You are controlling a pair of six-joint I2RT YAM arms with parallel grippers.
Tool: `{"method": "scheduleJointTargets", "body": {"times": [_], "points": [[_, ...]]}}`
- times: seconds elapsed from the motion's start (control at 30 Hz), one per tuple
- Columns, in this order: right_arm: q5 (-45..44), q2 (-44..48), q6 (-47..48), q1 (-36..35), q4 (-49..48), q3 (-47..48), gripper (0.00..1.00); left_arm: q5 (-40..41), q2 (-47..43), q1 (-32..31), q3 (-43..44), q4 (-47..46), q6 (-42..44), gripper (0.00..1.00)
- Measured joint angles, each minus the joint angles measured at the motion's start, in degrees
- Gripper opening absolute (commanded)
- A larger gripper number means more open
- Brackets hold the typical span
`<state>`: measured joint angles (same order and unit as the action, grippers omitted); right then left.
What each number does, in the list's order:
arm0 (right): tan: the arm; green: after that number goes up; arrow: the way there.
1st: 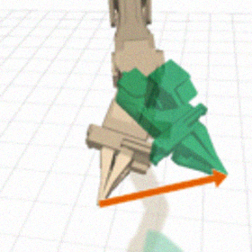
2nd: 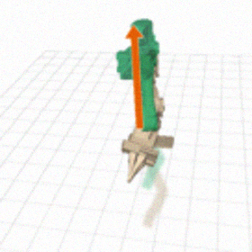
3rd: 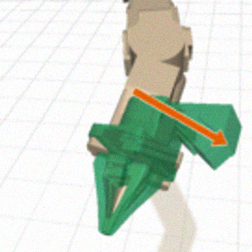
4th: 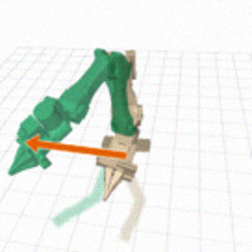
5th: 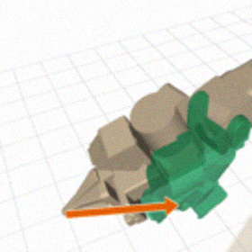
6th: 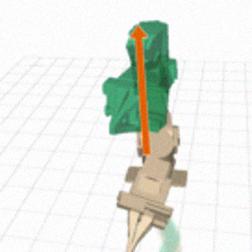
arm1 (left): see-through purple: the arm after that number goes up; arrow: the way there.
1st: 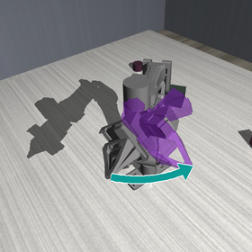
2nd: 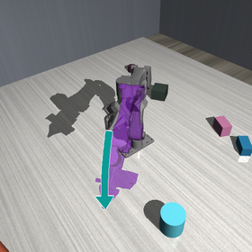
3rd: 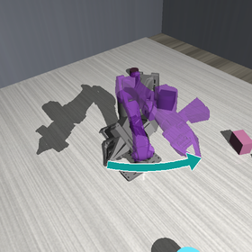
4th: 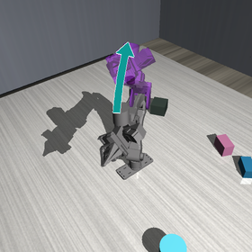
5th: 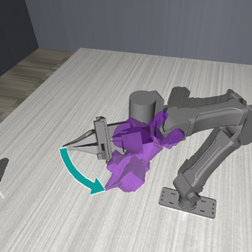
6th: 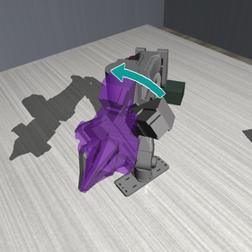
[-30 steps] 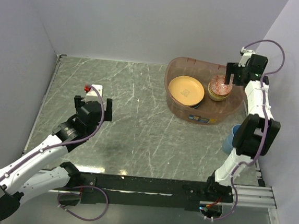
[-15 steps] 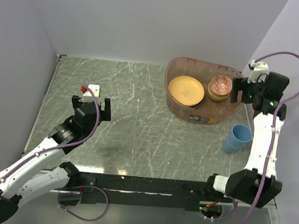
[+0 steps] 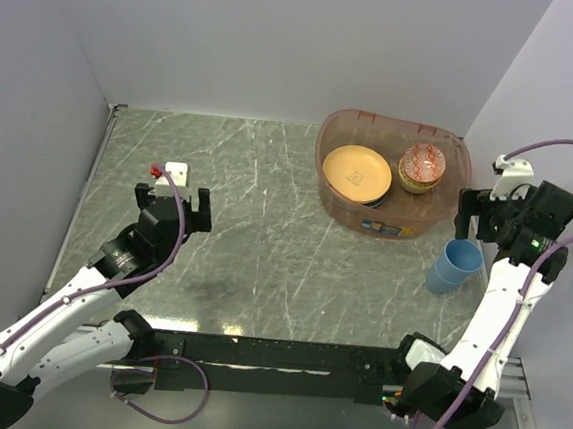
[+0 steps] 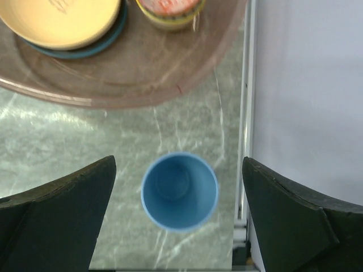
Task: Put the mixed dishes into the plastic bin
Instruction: Move the cup to the center of the board.
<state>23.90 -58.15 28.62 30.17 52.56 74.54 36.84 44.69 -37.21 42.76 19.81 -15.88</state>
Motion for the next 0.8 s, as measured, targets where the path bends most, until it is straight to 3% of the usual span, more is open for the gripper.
{"method": "scheduleJointTargets", "body": {"times": [0.4,0.8], "points": [[2.91,-1.95,9.11,10.84,10.88,-1.73,1.0,-0.61,-0.55,0.0,0.0,0.07,-0.07,0.99],[2.95,-4.61,13.27,13.86,14.34,-4.15,0.99,-1.01,-0.22,0.0,0.0,0.07,-0.07,0.99]]}}
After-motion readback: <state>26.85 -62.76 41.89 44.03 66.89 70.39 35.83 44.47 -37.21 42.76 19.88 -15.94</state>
